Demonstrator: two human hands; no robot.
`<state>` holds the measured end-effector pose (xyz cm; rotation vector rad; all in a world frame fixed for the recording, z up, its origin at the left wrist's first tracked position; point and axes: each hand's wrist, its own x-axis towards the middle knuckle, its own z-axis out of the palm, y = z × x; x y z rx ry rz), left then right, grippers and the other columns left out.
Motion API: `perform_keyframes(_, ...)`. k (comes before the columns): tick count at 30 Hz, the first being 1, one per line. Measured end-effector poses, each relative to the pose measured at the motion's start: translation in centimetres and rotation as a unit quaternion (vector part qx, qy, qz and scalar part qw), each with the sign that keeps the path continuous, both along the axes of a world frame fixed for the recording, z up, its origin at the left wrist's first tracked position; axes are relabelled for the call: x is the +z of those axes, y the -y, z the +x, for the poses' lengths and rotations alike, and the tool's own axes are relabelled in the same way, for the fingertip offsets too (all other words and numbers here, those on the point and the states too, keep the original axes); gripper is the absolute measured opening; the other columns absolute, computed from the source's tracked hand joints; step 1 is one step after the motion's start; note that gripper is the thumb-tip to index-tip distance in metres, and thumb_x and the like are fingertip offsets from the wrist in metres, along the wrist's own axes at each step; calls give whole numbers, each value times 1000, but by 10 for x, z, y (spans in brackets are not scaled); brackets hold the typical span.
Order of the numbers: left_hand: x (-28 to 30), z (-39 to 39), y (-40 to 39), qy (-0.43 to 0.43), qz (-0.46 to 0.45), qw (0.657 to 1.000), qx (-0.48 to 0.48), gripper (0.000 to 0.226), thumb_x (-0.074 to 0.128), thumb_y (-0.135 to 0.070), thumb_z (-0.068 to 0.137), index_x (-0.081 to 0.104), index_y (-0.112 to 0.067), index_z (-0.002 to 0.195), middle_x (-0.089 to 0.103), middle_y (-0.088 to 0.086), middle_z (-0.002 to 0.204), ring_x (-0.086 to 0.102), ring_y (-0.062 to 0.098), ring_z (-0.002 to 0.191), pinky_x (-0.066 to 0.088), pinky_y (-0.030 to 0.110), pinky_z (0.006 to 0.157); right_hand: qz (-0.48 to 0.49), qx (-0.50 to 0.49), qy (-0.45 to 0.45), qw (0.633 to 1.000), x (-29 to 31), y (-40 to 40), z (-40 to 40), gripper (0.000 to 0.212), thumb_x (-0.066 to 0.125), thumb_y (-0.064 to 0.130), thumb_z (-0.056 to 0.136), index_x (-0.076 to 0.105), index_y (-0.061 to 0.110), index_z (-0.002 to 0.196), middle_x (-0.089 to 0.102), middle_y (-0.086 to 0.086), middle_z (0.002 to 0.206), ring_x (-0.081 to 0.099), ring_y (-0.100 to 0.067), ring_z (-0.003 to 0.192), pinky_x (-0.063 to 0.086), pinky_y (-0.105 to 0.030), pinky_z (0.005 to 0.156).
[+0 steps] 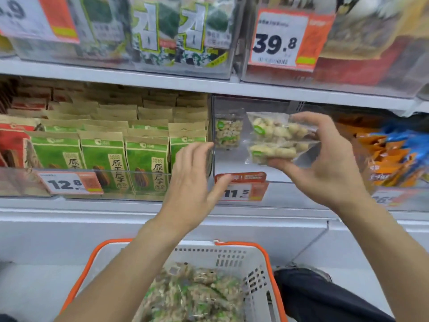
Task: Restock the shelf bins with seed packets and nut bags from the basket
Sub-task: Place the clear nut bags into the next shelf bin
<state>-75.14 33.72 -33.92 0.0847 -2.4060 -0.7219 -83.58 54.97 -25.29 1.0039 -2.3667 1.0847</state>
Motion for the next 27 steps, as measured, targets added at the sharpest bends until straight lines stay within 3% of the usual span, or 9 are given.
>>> perform_keyframes(3,-23,-4,4,38,-23,999,16,81,58,-64,83,36,-15,144,40,1,141,32,15,132,22,24,111,46,-11,82,995,-13,12,-43,75,92,29,65,49,23,126,56,25,101,51,25,90,33,4,77)
perform_keyframes(5,-32,-6,2,22,-59,997,37,83,61,-63,81,39,-12,142,48,3,136,38,18,127,23,24,107,77,-25,132,988,-23,26,-72,76,93,32,64,50,19,125,59,18,100,57,13,88,36,-1,76)
perform_keyframes(8,-36,-10,-1,6,-67,996,65,81,65,-60,80,42,-10,139,53,5,130,43,20,120,27,28,104,84,-11,183,979,-41,53,-111,74,92,34,66,53,15,126,64,6,110,63,-12,103,43,-12,79)
perform_keyframes(13,-43,-14,-2,-10,-97,992,84,77,60,-62,83,44,-9,136,57,6,124,52,25,114,37,37,99,89,5,278,956,-68,103,-148,78,92,29,67,50,13,130,63,-2,125,61,-21,114,50,-32,99)
perform_keyframes(16,-46,-17,1,-26,-113,989,90,74,55,-63,84,44,-9,134,58,6,120,53,25,109,36,35,97,81,4,330,940,-81,116,-159,85,94,23,63,46,12,132,60,-1,130,58,-17,117,46,-30,105)
perform_keyframes(18,-50,-19,2,-36,-123,987,96,73,57,-61,83,44,-9,133,59,6,118,53,25,107,36,35,95,49,-23,341,938,-92,114,-166,96,98,31,53,43,15,131,58,-1,127,59,-17,112,50,-30,99)
perform_keyframes(20,-52,-21,1,-47,-125,986,102,71,58,-59,83,46,-8,132,59,7,117,53,26,105,35,35,94,38,-43,332,942,-98,108,-167,93,99,37,50,48,16,124,62,5,114,63,-12,101,55,-27,84)
perform_keyframes(23,-55,-24,2,-58,-142,982,111,71,57,-58,84,47,-5,131,60,8,113,53,27,100,36,36,91,51,-31,334,941,-101,100,-169,91,99,49,42,59,20,118,72,7,104,69,-14,96,61,-31,76)
perform_keyframes(27,-56,-23,2,-61,-153,980,115,72,61,-57,84,48,-4,131,59,7,105,50,26,93,37,37,86,-9,-26,398,917,-97,98,-160,77,95,10,60,48,13,121,63,-2,102,64,-18,92,57,-25,58)
